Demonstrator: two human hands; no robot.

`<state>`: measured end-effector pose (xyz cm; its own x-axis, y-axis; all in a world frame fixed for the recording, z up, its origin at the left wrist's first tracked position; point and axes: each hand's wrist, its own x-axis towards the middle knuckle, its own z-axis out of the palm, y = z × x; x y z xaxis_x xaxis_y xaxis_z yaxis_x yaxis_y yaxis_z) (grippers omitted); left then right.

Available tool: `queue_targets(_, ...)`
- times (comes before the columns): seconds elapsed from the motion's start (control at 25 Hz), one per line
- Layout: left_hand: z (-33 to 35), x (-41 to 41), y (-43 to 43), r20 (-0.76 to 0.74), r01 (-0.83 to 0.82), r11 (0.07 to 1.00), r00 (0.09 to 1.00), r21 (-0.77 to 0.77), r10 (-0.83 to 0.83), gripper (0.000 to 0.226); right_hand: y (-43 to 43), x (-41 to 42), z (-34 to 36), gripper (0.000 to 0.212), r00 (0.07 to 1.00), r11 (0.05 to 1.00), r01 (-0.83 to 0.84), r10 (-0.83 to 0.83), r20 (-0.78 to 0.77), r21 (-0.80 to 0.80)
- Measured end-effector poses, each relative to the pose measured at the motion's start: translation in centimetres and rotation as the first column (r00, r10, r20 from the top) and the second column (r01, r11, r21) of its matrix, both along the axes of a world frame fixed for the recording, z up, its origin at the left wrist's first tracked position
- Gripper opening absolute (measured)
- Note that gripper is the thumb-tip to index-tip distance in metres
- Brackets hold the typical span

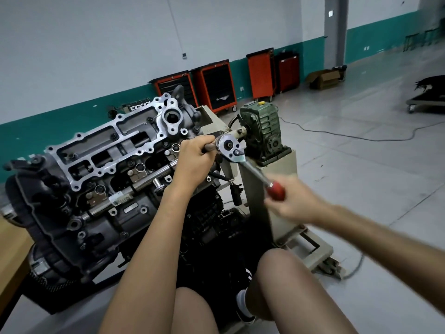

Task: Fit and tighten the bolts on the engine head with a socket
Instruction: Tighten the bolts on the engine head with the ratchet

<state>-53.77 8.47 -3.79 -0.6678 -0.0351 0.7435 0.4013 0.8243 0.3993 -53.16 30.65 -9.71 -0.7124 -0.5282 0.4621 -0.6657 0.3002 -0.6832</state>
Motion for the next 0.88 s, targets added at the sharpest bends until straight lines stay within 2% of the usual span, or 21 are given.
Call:
queue_targets(0.08, 0.1, 0.0, 0.3, -0.005, -0.005, 1.000, 1.000, -0.006, 0.005, 0.030, 2.1, -3.7, 3.4, 0.036, 0.960, 0.976, 0.128, -0.077, -0.269, 0.176)
queue_targets(0.12, 0.0, 0.0, 0.4, -0.003, -0.004, 1.000, 1.000, 0.003, 0.004, 0.030, 2.3, -4.5, 4.2, 0.034, 0.930, 0.966, 0.178, -0.104, -0.352, 0.187)
queue_targets(0.16, 0.0, 0.0, 0.3, -0.006, -0.003, 1.000, 1.000, 0.016, 0.003, 0.031, 2.3, -4.5, 4.1, 0.034, 0.923, 0.964, 0.204, -0.131, -0.362, 0.171)
queue_targets(0.24, -0.2, 0.0, 0.1, -0.017, -0.007, 0.999, 1.000, 0.043, 0.008, 0.031, 1.0, -1.8, 1.7, 0.039, 0.965, 0.980, 0.187, -0.171, -0.197, 0.066)
queue_targets(0.32, -0.5, -0.1, 0.1, -0.023, -0.025, 0.999, 0.999, 0.048, 0.026, 0.030, -2.1, 2.9, -1.6, 0.041, 0.991, 0.978, 0.126, -0.115, 0.074, -0.169)
queue_targets(0.36, -0.5, -0.1, 0.2, -0.028, -0.034, 0.998, 0.999, 0.045, 0.036, 0.028, -4.1, 5.4, -2.7, 0.040, 0.975, 0.946, 0.132, -0.071, 0.209, -0.296)
queue_targets(0.44, -0.5, -0.1, 0.3, -0.042, -0.039, 0.998, 0.998, 0.039, 0.041, 0.021, -8.9, 9.2, -3.4, 0.034, 0.888, 0.840, 0.172, 0.095, 0.450, -0.515)
queue_targets(0.52, -0.4, 0.0, 0.3, -0.032, -0.015, 0.999, 0.999, 0.036, 0.016, 0.015, -12.0, 11.3, -3.2, 0.025, 0.802, 0.758, 0.181, 0.255, 0.540, -0.627)
queue_targets(0.56, -0.4, 0.1, 0.2, -0.024, -0.007, 1.000, 1.000, 0.029, 0.007, 0.014, -11.9, 11.3, -3.0, 0.023, 0.792, 0.765, 0.173, 0.266, 0.549, -0.620)
queue_targets(0.64, -0.3, 0.2, 0.1, -0.014, -0.001, 1.000, 1.000, 0.013, 0.002, 0.016, -8.8, 9.3, -3.0, 0.029, 0.869, 0.864, 0.118, 0.149, 0.472, -0.489)
queue_targets(0.76, 0.0, 0.0, 0.5, -0.020, 0.016, 1.000, 1.000, -0.012, -0.016, 0.028, -1.6, 3.0, -1.8, 0.036, 0.982, 0.990, 0.054, -0.029, 0.187, -0.130)
queue_targets(0.84, 0.2, -0.1, 0.7, -0.030, 0.029, 0.999, 0.999, -0.034, -0.030, 0.029, 1.6, -1.6, 1.4, 0.030, 0.992, 0.990, 0.099, -0.089, -0.089, 0.105)
queue_targets(0.88, 0.1, -0.2, 0.6, -0.032, 0.031, 0.999, 0.999, -0.028, -0.032, 0.028, 2.3, -3.1, 3.0, 0.022, 0.967, 0.974, 0.147, -0.106, -0.230, 0.170)
